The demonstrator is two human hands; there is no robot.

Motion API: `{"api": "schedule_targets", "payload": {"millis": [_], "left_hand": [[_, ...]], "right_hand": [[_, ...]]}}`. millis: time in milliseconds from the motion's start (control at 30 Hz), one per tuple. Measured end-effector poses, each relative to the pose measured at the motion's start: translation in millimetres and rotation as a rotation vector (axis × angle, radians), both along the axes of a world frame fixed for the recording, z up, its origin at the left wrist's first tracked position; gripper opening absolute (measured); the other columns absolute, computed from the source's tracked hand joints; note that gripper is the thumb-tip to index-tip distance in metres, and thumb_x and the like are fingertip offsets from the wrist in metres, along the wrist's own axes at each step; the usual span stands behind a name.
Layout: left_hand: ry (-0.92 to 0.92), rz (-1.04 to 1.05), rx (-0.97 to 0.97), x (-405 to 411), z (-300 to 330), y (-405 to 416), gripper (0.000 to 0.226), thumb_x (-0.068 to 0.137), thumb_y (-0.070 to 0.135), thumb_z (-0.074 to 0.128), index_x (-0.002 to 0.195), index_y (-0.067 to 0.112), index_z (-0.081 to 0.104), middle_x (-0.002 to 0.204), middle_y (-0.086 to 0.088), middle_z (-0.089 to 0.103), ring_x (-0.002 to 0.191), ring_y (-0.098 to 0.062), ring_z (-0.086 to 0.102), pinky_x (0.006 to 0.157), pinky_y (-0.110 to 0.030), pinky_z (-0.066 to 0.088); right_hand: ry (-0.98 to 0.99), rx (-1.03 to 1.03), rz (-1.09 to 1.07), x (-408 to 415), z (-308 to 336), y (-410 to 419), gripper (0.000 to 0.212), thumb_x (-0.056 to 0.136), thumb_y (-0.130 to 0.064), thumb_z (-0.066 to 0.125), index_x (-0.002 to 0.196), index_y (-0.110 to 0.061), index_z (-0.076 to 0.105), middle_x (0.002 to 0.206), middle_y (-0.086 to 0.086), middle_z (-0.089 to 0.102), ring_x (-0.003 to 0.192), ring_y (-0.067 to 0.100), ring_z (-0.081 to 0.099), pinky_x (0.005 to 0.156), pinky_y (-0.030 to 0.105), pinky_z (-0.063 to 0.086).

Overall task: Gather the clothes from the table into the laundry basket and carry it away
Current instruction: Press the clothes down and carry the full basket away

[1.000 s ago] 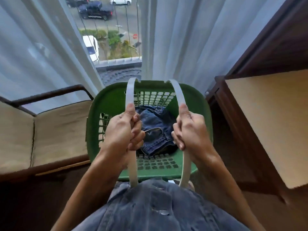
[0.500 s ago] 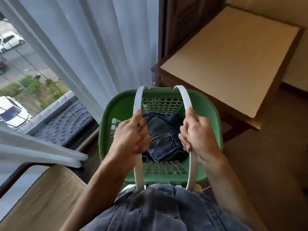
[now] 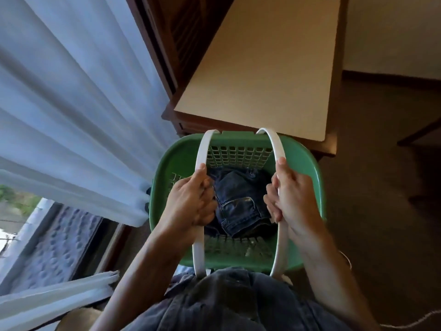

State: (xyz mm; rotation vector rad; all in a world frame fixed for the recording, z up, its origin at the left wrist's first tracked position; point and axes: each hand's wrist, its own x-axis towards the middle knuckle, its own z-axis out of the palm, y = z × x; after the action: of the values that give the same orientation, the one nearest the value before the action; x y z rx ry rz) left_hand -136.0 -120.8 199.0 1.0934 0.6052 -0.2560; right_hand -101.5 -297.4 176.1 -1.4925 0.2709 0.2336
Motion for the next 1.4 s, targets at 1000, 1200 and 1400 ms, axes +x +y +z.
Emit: {"api": "schedule_targets", "payload": {"millis": [1000,1200,1400], "left_hand": [[0.228,-0.454,0.397,176.6,-265.0,65.8,0.049,0.106,0.048,0.04,0.067,0.019,0.036,0.051,-0.001,0.031,0.035,-0.012,0.028,0.037,-0.019,0.02],[0.293,-0.386,0.467,181.9,-305.8,78.9,0.051,0.102,0.054,0.044,0.066,0.019,0.041,0.048,0.003,0.036,0.04,-0.015,0.032,0.039,-0.021,0.024],[0.151,-0.411,0.923,198.0,-324.2,117.3,0.039,0.102,0.055,0.044,0.094,0.017,0.053,0.063,-0.004,0.065,0.052,-0.027,0.063,0.059,-0.047,0.057]], "right_hand": [[0.551,-0.378,-0.272,120.0,-239.4,33.5,0.027,0.095,-0.025,0.057,0.08,-0.004,0.058,0.049,0.006,0.046,0.028,0.014,0.039,0.033,0.024,0.032],[0.475,-0.378,-0.221,126.0,-280.2,36.0,0.033,0.101,-0.04,0.052,0.085,-0.012,0.054,0.062,0.008,0.049,0.039,0.014,0.046,0.038,0.027,0.04],[0.352,-0.801,-0.22,122.5,-323.3,-8.1,0.04,0.101,-0.052,0.041,0.111,-0.019,0.062,0.093,0.004,0.064,0.083,0.023,0.064,0.069,0.039,0.054]]}}
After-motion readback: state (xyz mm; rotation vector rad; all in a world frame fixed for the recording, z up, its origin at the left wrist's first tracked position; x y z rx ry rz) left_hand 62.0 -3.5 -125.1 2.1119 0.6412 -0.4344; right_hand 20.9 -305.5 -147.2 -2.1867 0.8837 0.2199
